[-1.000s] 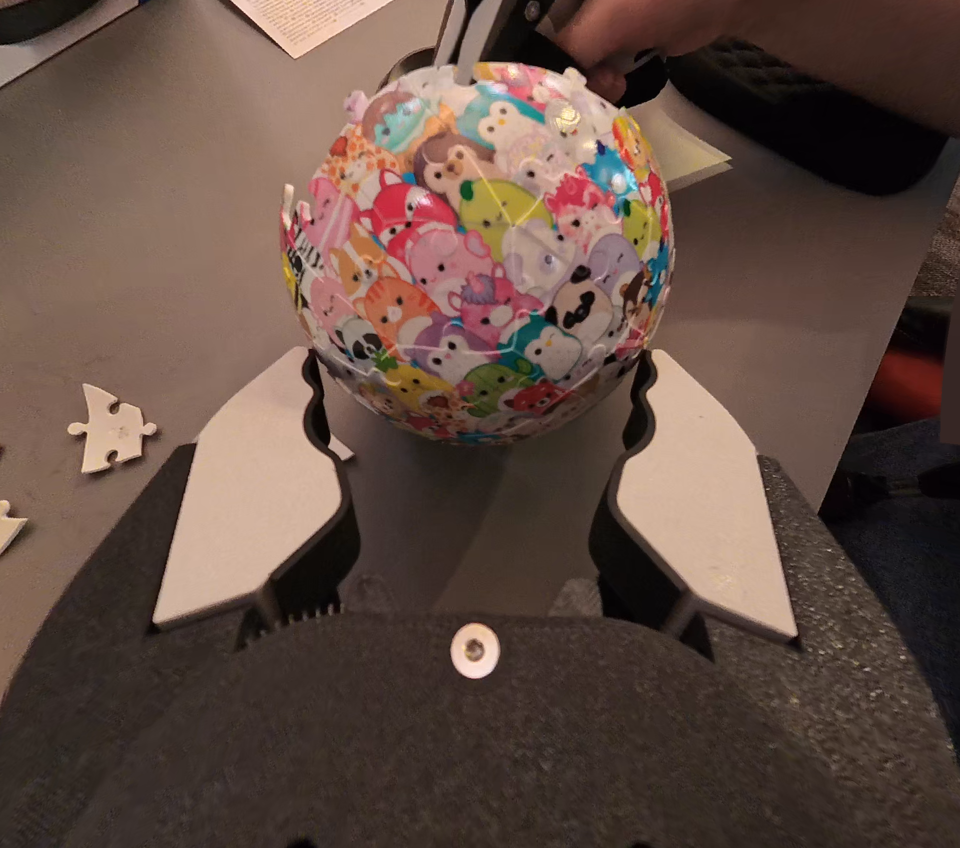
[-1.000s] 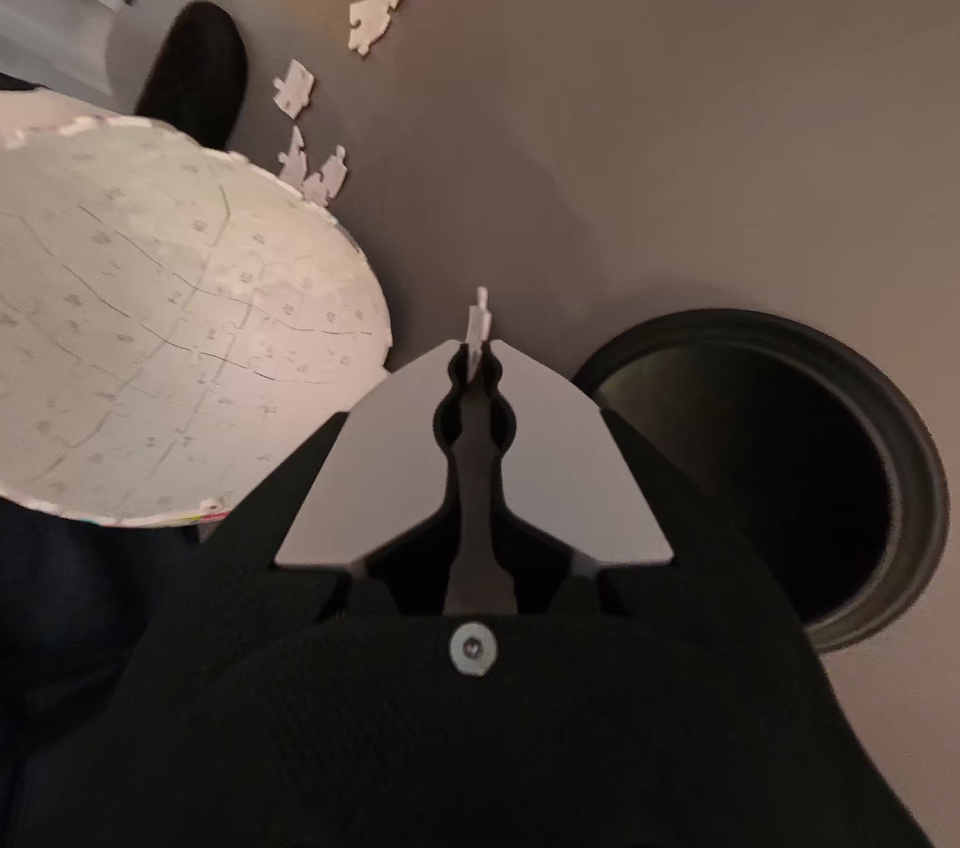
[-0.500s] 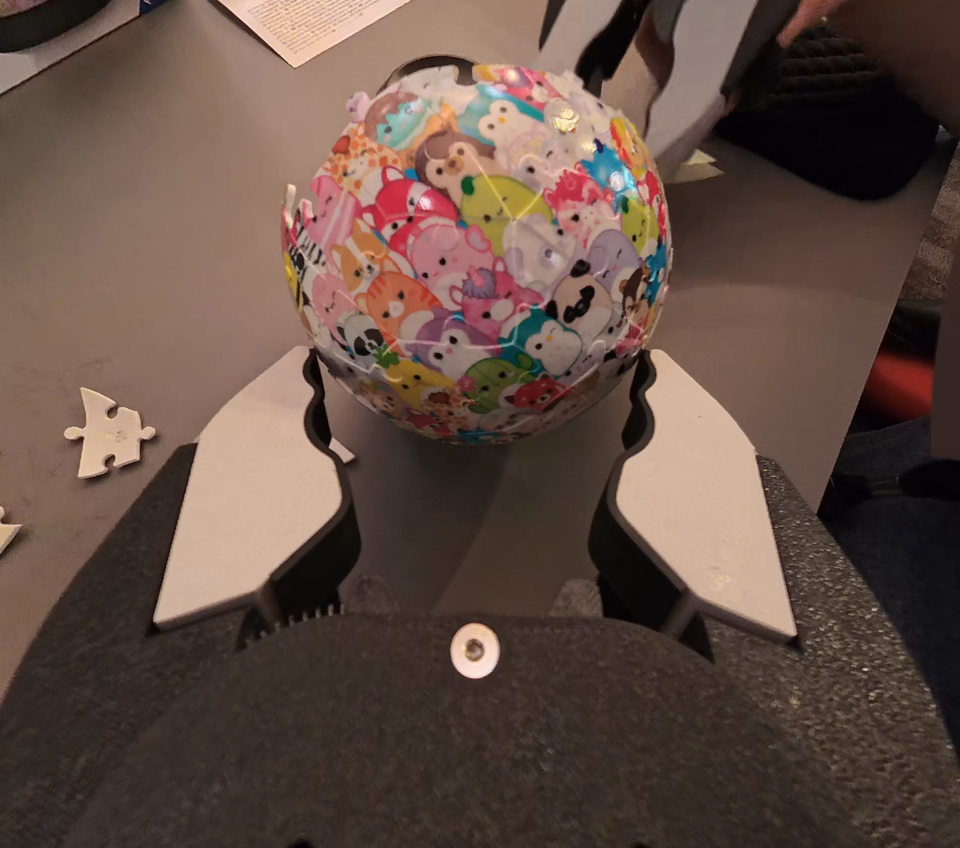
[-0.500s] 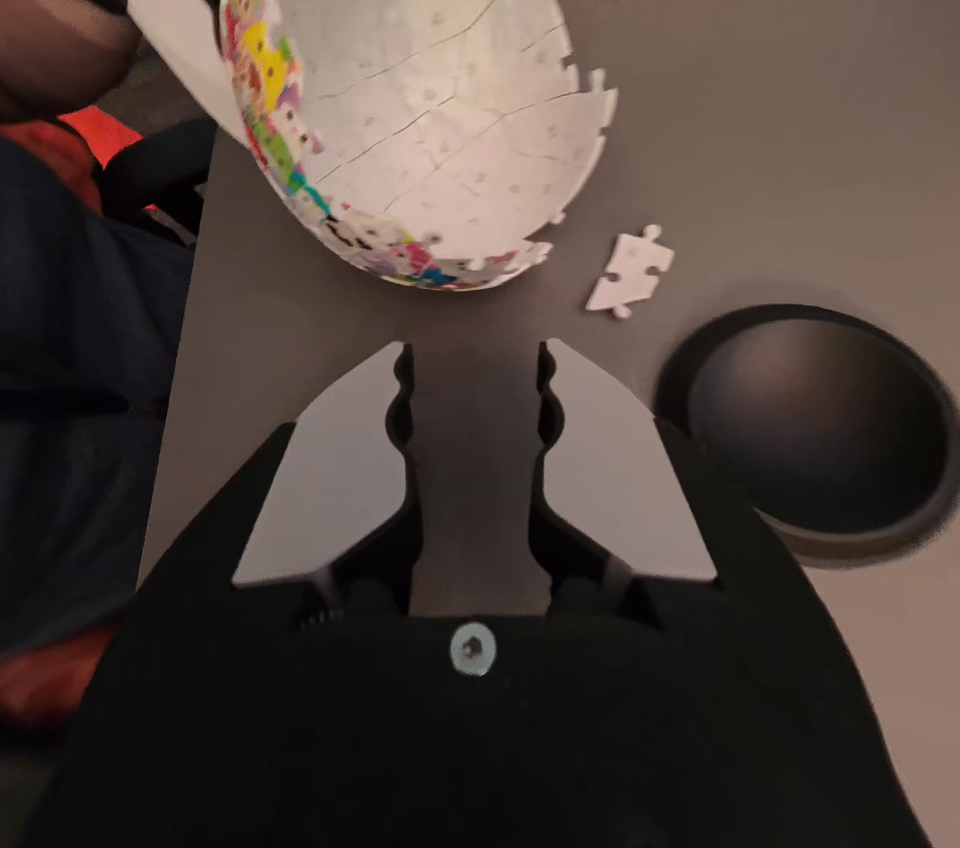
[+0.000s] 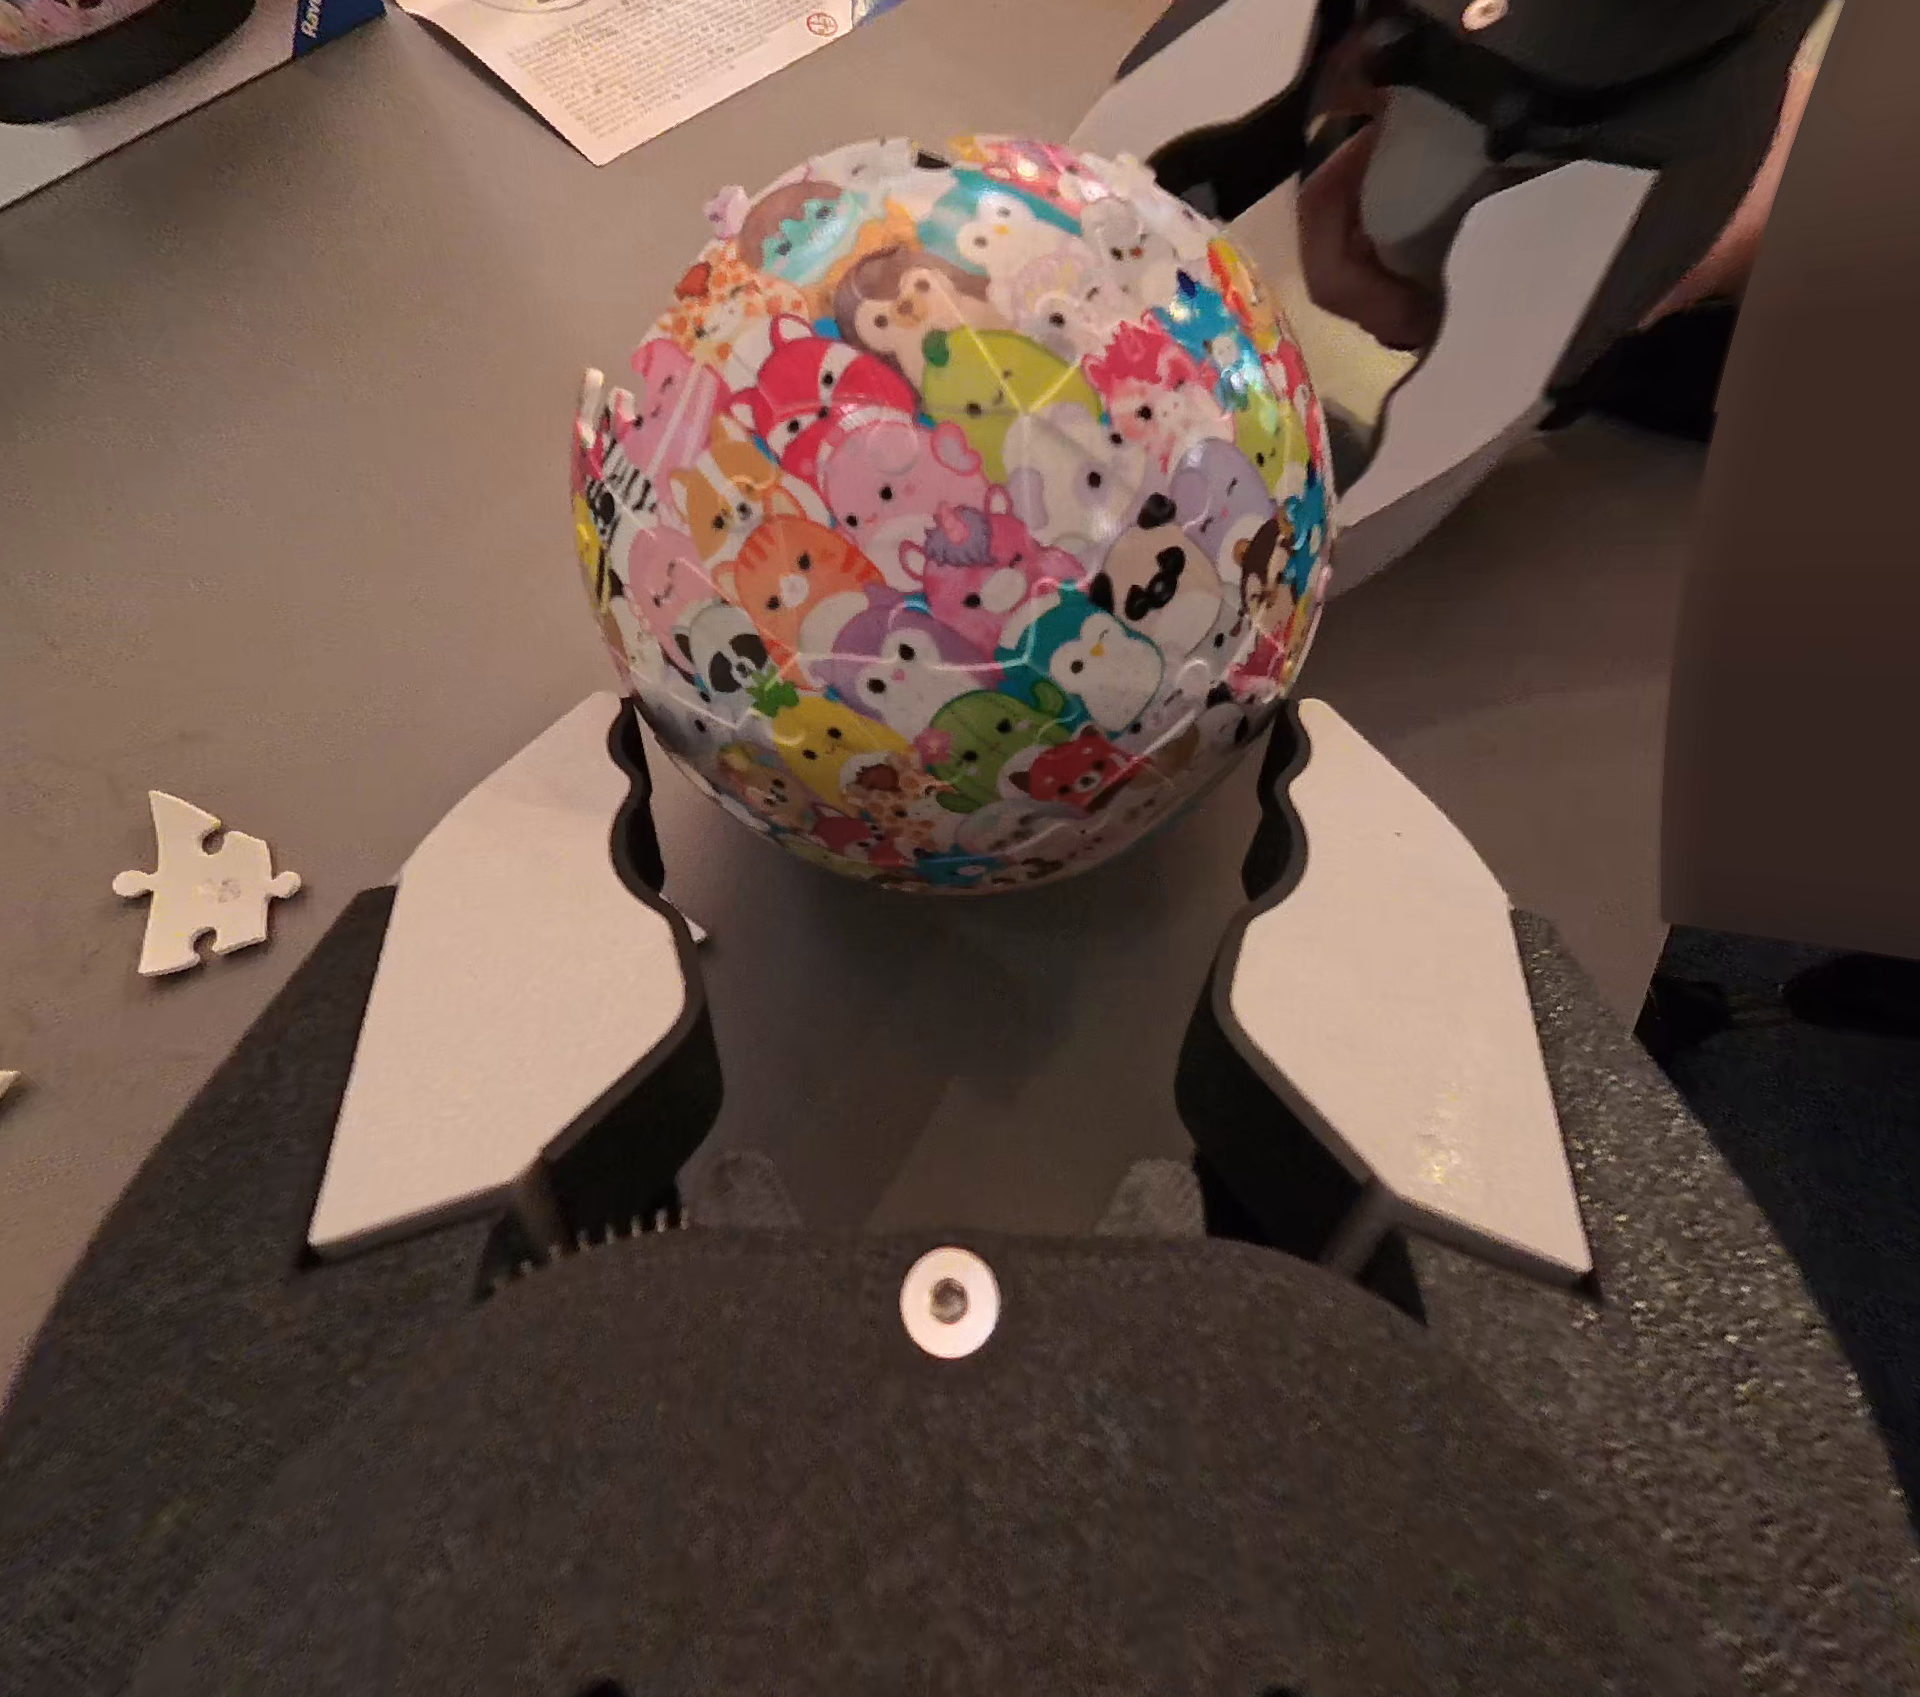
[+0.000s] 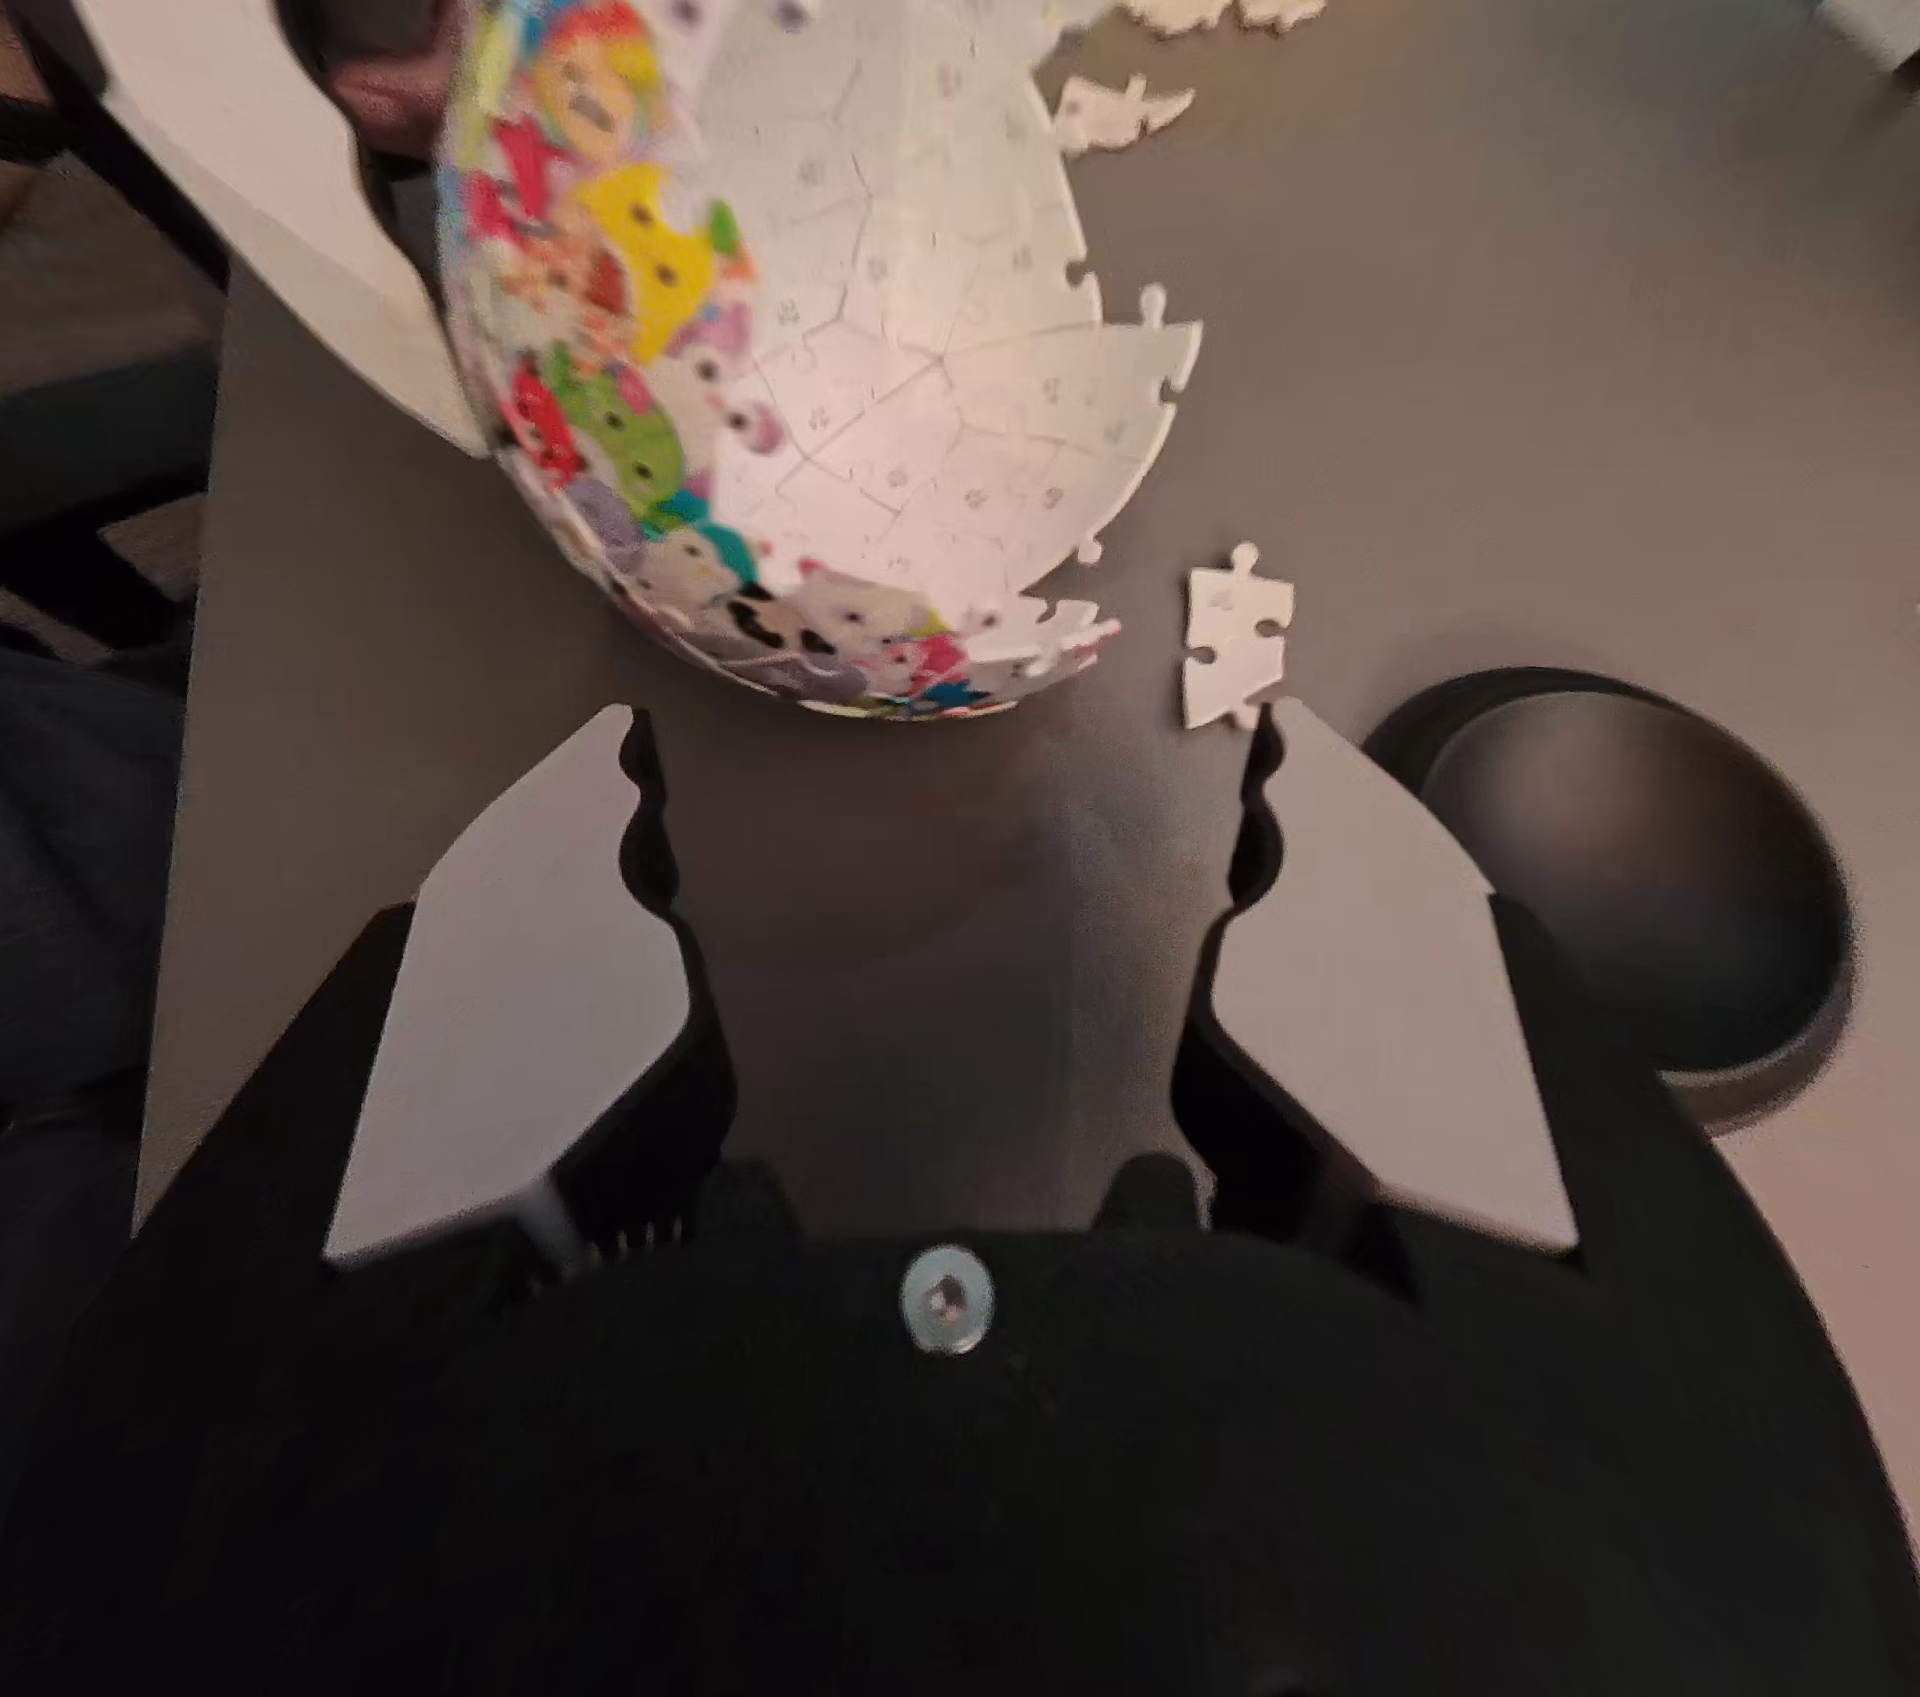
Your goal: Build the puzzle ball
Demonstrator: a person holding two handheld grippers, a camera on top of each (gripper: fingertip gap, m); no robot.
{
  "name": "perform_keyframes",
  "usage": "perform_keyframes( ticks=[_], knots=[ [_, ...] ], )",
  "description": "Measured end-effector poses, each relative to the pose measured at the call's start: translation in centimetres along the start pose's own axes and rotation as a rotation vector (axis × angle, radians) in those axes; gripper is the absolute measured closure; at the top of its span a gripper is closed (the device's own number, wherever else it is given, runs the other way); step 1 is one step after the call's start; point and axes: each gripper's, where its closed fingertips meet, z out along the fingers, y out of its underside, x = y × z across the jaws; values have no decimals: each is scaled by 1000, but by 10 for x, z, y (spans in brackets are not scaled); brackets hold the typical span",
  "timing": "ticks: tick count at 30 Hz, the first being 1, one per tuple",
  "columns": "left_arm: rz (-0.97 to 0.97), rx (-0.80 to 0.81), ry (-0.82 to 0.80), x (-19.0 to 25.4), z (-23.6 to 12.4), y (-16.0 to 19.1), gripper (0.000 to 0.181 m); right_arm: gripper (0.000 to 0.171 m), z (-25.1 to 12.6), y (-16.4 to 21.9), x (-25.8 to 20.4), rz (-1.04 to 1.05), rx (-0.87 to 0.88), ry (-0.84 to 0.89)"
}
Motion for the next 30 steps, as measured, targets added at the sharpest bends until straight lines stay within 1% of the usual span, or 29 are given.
perform_keyframes(
  ticks=[4, 8, 10, 15, 19, 22, 27, 30],
  knots=[
    [-10, 1, 2, 0, 0, -1, 70, 62, -17, -29, -15, -112, 188, 67],
    [-23, 6, -2, -1, 1, -2, 70, 60, -17, -46, -27, -290, 250, 165],
    [-29, 9, -4, -1, 1, -2, 71, 61, -16, -53, -31, -336, 273, 202],
    [-40, 5, -7, -1, 1, -3, 71, 61, -8, -57, -26, -403, 250, 304],
    [-41, 2, -4, -1, 1, -3, 71, 63, 6, -47, -27, -433, 180, 291],
    [-34, -4, 3, -1, 1, -4, 71, 70, 12, -40, -25, -458, 126, 303],
    [-30, 1, 15, 0, 1, -5, 71, 78, 10, -42, -21, -438, 137, 316],
    [-25, 6, 28, 2, 1, -5, 72, 80, 11, -41, -23, -414, 146, 279]
  ],
)
